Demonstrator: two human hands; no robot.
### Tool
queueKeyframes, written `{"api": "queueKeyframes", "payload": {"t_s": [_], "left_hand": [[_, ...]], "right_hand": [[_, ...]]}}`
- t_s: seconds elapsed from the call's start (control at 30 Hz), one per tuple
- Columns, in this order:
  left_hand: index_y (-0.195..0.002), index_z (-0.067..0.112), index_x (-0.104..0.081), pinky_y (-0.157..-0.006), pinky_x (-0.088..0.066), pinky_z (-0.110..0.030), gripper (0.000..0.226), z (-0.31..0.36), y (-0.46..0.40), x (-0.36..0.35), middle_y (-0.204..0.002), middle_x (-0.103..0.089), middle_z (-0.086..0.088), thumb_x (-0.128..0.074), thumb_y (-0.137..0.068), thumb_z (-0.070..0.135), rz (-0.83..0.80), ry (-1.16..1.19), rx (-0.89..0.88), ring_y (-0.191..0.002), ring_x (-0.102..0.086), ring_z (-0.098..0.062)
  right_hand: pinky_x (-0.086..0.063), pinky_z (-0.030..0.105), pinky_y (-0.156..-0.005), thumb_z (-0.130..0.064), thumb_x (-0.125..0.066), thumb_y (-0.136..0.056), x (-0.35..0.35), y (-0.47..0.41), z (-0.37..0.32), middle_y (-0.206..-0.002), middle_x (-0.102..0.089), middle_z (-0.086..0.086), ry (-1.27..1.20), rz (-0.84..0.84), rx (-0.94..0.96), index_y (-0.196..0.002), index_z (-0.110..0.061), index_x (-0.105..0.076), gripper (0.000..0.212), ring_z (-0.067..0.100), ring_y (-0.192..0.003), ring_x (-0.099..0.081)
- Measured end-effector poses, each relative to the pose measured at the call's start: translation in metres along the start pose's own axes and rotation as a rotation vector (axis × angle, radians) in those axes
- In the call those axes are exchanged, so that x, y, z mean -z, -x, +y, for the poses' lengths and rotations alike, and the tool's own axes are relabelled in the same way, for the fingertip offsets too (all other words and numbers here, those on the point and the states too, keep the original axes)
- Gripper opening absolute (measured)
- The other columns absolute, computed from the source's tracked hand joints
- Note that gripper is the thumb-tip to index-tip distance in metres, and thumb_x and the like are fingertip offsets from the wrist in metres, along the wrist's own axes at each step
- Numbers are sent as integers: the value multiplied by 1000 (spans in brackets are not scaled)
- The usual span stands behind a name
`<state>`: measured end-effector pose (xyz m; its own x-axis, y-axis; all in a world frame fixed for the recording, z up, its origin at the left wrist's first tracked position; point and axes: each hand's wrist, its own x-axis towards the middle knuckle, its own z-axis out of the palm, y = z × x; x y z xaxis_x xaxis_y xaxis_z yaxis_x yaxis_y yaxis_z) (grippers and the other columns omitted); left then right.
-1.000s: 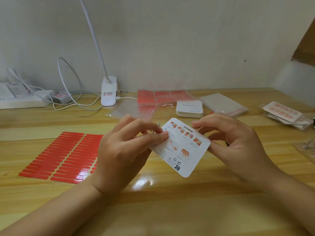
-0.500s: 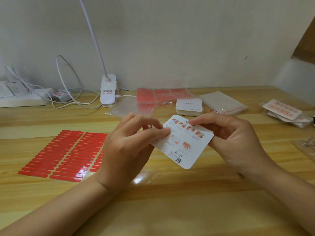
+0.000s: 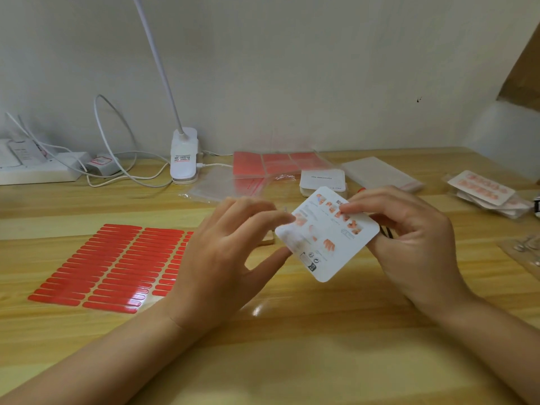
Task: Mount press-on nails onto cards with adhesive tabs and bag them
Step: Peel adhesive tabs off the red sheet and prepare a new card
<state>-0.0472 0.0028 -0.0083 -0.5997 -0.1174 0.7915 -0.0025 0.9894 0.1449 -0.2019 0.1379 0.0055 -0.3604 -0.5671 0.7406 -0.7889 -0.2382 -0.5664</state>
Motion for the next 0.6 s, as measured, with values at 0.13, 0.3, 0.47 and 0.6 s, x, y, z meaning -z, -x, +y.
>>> {"api": "queueKeyframes", "payload": {"t_s": [0.13,0.3,0.47,0.6], "left_hand": [[-104,18,-57,-70,-45,-31,30,8,2,-1,-98,-65,-3,-63,-82,38,-74,-23,-88,-88,-55,-17],[-104,20,-54,-70,-43,-29,38,17,1,-3,-97,-66,-1,-63,-78,46,-149,-75,-123,-89,-53,-16],[-99,12,-65,-63,-44,-26,35,25,1,1,-93,-66,0,-60,-75,37,-213,1,-24,-79,-60,-16],[-104,24,-61,-67,-52,-24,22,27,-1,1,-94,-66,13,-55,-83,20,-217,331,248,-83,-61,1]], "right_hand": [[-44,7,-70,-8,-67,-70,1,-1,1,-89,-58,-14,84,20,37,-92,-23,-62,26,-7,-84,-54],[-39,4,-71,-6,-70,-66,-2,1,0,-84,-52,-9,162,16,91,-90,-20,-64,29,-10,-83,-48],[-44,19,-74,-12,-73,-70,-4,3,-4,-89,-51,3,236,-16,151,-86,-10,-71,16,10,-84,-50],[-40,14,-85,-10,-65,-76,-6,1,-9,-95,-51,-3,172,-37,60,-90,-15,-68,15,3,-95,-49]]}}
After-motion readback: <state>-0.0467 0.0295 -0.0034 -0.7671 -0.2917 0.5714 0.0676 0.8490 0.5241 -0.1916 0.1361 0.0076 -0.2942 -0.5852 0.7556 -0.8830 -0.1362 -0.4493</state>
